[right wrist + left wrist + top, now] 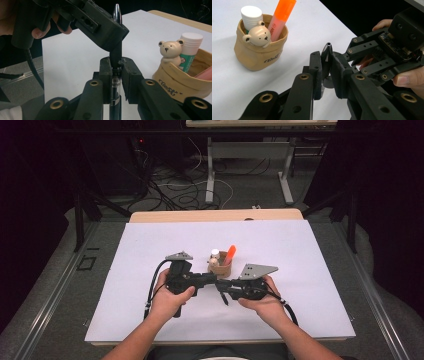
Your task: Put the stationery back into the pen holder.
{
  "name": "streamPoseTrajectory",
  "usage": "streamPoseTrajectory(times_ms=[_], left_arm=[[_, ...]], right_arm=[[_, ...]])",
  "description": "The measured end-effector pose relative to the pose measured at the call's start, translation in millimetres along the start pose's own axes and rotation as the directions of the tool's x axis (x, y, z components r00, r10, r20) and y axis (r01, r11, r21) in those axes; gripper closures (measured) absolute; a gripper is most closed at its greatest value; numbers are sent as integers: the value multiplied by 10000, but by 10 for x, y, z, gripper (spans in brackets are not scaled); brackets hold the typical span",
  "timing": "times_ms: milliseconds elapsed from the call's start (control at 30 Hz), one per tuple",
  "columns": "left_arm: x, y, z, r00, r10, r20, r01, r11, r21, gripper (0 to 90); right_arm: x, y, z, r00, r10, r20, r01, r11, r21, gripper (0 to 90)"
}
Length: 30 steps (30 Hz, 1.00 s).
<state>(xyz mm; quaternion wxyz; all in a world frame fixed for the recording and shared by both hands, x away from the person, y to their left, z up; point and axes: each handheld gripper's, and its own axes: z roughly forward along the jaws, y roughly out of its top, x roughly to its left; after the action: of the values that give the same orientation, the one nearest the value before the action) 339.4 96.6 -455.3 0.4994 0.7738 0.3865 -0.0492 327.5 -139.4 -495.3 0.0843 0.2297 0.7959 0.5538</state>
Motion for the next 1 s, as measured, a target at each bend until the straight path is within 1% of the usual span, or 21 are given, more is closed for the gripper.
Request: streamPoseTrajectory(times_ms=[67,133,167,200,267,333,367,400,433,467,533,567,633,700,767,867,933,967,1000], left_arm=[[3,-1,-1,10000,-5,-5,5,10000,4,801],[1,-2,-2,10000,-1,-42,1,10000,13,802],[1,-1,-5,10000,24,-62,-23,10000,15,803],[0,-1,-9,10000,38,-91,-38,10000,-12,804],[2,-1,-14,9999,49,-154,-49,10000,-35,804],[5,-1,-19,9998,34,-193,-36,10000,-77,804],[8,-1,-23,9997,42,-243,-44,9999,-91,804],[9,0,-26,9996,48,-274,-50,10000,-80,804],[9,0,-27,9995,42,-301,-45,9999,-99,804],[9,-1,-28,9994,51,-350,-55,9999,-113,805],[14,-1,-29,9991,79,-416,-84,9999,-137,805],[21,0,-31,9990,116,-431,-123,9998,-157,805],[22,4,-36,9987,100,-499,-109,9998,-169,805],[27,10,-43,9984,136,-543,-145,9998,-168,805],[30,17,-49,9982,138,-590,-151,9996,-219,805],[36,25,-54,9975,202,-679,-219,9995,-246,805],[41,28,-57,9969,208,-757,-230,9993,-288,805],[46,29,-60,9967,213,-788,-237,9993,-294,806],[50,31,-64,9964,216,-817,-241,9992,-304,805]], right_arm=[[-1,0,2,10000,13,-10,-13,10000,4,797],[-2,-1,10,10000,-82,-4,82,10000,-43,795],[-1,4,6,9999,-150,-36,151,9999,83,794],[-1,3,14,9998,-200,-15,199,9998,-42,785],[7,9,16,9998,-185,-68,186,9998,78,748],[14,7,30,9995,-302,-28,302,9995,90,717],[8,8,31,9993,-370,-76,371,9991,180,694],[8,4,39,9994,-328,-64,329,9994,114,675],[6,5,34,9995,-310,-87,312,9991,275,656],[4,-1,41,9995,-314,-18,315,9993,182,640],[-9,-6,38,9994,-338,11,338,9992,220,606],[-19,-8,29,9995,-310,28,309,9989,355,592],[-41,-25,17,9998,-163,147,157,9989,440,565],[-72,-41,6,9995,-197,246,183,9984,532,529],[-95,-65,0,9994,-18,359,4,9993,386,488],[-129,-79,-24,9983,-115,575,85,9986,515,432],[-160,-93,-44,9970,-40,769,10,9992,394,425],[-177,-93,-60,9964,-31,848,-11,9988,495,413],[-188,-101,-69,9947,102,1023,-142,9992,378,393]])
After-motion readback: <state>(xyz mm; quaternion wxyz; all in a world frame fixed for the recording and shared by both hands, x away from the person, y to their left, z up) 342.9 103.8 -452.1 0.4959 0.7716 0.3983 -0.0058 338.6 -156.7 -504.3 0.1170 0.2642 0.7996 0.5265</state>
